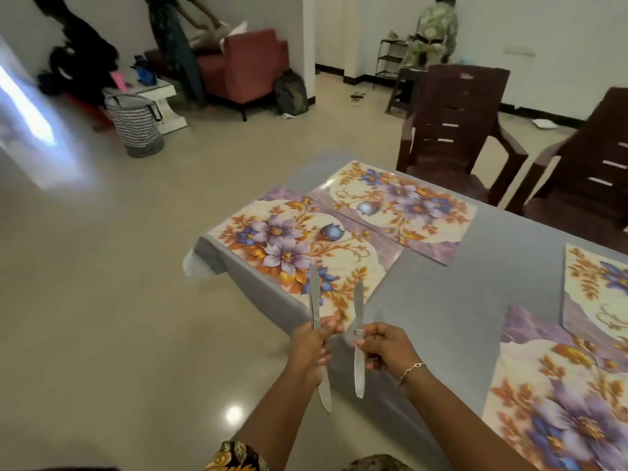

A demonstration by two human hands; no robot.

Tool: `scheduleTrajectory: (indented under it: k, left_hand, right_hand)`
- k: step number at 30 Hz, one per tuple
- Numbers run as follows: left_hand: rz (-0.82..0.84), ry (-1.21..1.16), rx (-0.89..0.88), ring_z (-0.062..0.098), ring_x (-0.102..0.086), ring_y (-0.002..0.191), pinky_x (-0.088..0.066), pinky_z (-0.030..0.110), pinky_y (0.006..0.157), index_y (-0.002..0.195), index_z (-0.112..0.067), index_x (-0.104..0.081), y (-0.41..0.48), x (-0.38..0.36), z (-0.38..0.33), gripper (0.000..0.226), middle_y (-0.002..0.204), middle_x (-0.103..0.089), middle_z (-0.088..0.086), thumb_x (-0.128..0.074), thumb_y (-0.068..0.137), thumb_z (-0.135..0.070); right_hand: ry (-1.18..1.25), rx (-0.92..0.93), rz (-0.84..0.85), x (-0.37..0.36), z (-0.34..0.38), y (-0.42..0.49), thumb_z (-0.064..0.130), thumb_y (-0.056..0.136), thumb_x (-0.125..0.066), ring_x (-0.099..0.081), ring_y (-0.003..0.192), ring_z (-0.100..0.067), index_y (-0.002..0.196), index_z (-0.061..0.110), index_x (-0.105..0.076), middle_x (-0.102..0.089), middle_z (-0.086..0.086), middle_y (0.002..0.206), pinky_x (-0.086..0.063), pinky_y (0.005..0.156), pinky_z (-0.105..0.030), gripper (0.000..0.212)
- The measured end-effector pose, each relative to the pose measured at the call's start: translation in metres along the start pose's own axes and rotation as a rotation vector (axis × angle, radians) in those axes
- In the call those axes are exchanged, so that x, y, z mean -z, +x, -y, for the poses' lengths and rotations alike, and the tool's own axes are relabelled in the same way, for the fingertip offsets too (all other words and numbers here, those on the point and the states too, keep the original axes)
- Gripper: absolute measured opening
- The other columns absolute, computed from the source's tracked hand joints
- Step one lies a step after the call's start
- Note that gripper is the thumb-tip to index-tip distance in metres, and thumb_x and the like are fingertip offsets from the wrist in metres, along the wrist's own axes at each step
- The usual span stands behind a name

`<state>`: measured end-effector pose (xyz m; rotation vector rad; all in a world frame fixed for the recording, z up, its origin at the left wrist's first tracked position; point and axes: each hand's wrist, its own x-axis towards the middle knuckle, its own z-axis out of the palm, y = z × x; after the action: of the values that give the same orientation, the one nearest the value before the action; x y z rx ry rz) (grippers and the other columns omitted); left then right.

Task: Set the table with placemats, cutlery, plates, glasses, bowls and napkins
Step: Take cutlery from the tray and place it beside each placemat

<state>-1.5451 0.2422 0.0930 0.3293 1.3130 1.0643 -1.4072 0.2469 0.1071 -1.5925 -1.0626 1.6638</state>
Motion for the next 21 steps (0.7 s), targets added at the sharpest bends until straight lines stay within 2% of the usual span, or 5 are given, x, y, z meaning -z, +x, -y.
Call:
scheduleTrajectory:
  k: [4,9,13,15,21]
  left_hand:
    - [-0.048,-0.056,0.001,0.002,-0.027,0.027,-0.019,0.010,0.030,0.084,-0.007,-0.064,0.019,0.027,-0.027,0.011,0.058,-0.064,-0.002,-0.055,0.091,-0.004]
    - [-0.059,-0.052,-0.002,0.001,-0.023,0.027,-0.016,0.009,0.030,0.086,-0.003,-0.062,0.059,0.050,-0.056,0.006,0.058,-0.061,0.000,-0.057,0.089,-0.001]
    - [-0.034,0.033,0.022,0.002,-0.025,0.024,-0.018,0.007,0.029,0.076,-0.004,-0.057,0.110,0.054,-0.088,0.016,0.057,-0.056,0.003,-0.054,0.092,-0.003]
    - [-0.018,0.104,0.050,0.002,-0.029,0.024,-0.021,0.008,0.028,0.075,-0.006,-0.054,0.132,0.048,-0.105,0.017,0.061,-0.049,0.006,-0.055,0.092,-0.007]
    - [0.085,0.167,0.130,0.002,-0.027,0.024,-0.018,0.008,0.028,0.080,-0.005,-0.056,0.189,0.011,-0.140,0.013,0.049,-0.052,0.000,-0.053,0.092,-0.004]
  right_hand:
    - [0.000,0.020,-0.073,-0.026,0.014,0.032,-0.004,0.089,-0.046,-0.048,0.044,-0.010,0.087,0.004,-0.054,-0.062,-0.003,0.054,-0.036,0.045,-0.021,0.011]
    - [0.185,0.036,-0.289,-0.049,0.026,0.083,0.004,0.096,-0.036,-0.041,0.039,-0.011,0.097,0.006,-0.050,-0.044,-0.008,0.056,-0.031,0.038,-0.016,0.014]
    - [0.026,0.060,-0.516,-0.050,0.023,0.128,0.018,0.098,-0.038,-0.058,0.079,-0.024,0.109,0.012,-0.056,-0.060,-0.009,0.089,-0.053,0.074,-0.036,0.022]
    - [-0.024,0.044,-0.595,-0.050,0.024,0.142,0.017,0.097,-0.040,-0.058,0.097,-0.030,0.114,0.010,-0.058,-0.060,-0.009,0.104,-0.050,0.091,-0.045,0.026]
    - [-0.056,0.003,-0.763,-0.049,0.028,0.156,0.019,0.094,-0.050,-0.061,0.088,-0.030,0.098,0.012,-0.057,-0.063,-0.011,0.090,-0.052,0.083,-0.040,0.010]
